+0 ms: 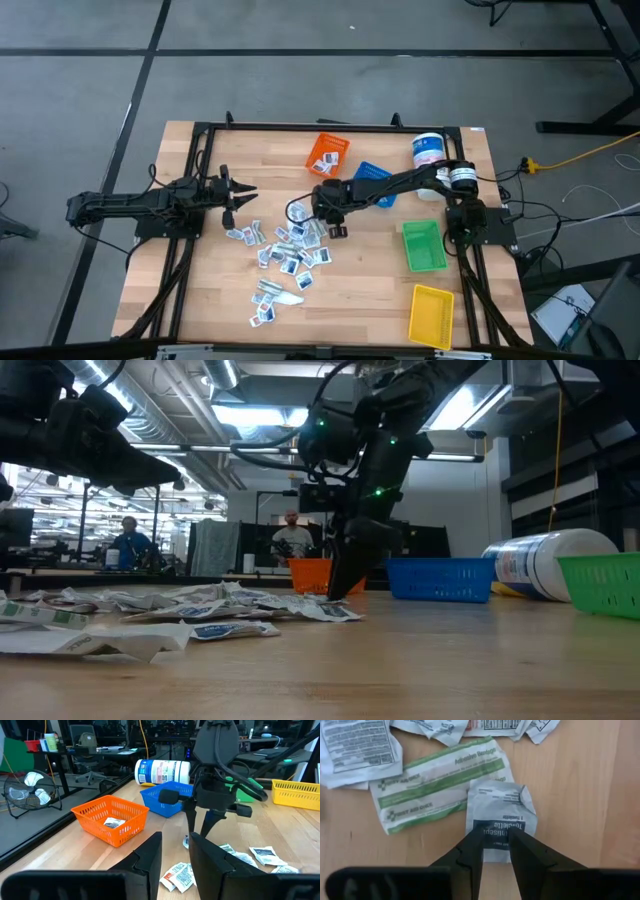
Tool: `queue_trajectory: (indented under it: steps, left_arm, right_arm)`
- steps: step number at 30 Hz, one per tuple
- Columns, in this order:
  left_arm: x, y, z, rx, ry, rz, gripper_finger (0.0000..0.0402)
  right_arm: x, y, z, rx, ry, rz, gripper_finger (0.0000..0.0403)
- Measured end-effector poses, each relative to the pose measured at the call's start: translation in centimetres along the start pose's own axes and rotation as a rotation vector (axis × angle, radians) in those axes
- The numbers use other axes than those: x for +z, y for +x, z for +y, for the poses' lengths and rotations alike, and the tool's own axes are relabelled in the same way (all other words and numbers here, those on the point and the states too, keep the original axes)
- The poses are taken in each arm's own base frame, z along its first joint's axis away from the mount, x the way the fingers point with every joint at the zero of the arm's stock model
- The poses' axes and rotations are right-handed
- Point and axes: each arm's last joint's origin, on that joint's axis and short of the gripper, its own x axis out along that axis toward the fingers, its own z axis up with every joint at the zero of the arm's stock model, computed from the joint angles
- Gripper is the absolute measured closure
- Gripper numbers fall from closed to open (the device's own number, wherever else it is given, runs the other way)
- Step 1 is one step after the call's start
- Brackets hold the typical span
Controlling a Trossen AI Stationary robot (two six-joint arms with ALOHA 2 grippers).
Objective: Pick & Place First Aid Supplies
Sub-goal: Put the gray towelette pack into the orange basket
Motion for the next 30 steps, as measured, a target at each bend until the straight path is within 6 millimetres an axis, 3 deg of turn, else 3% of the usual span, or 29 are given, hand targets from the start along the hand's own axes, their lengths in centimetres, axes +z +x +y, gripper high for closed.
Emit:
queue_trajectory:
  steps: [5, 12, 23, 30]
  left_arm:
    - [0.0, 0.0, 0.0, 0.000, 0.000, 0.000, 0.0309]
    - [0.0, 0.0, 0.0, 0.000, 0.000, 0.000, 0.0311]
    - [0.0, 0.0, 0.0, 0.000, 0.000, 0.000, 0.0311]
    - [0.0, 0.0, 0.0, 0.000, 0.000, 0.000, 0.0309]
  right_arm:
    - [-0.1, 0.1, -0.1, 0.013, 0.013, 0.003, 0.0321]
    - [-0.1, 0.1, -0.1, 0.020, 0.032, 0.007, 0.0395]
    - [-0.1, -0.8, -0.3, 0.030, 0.000, 0.063, 0.0396]
    - [0.6, -3.8, -1.7, 0.014, 0.008, 0.030, 0.0399]
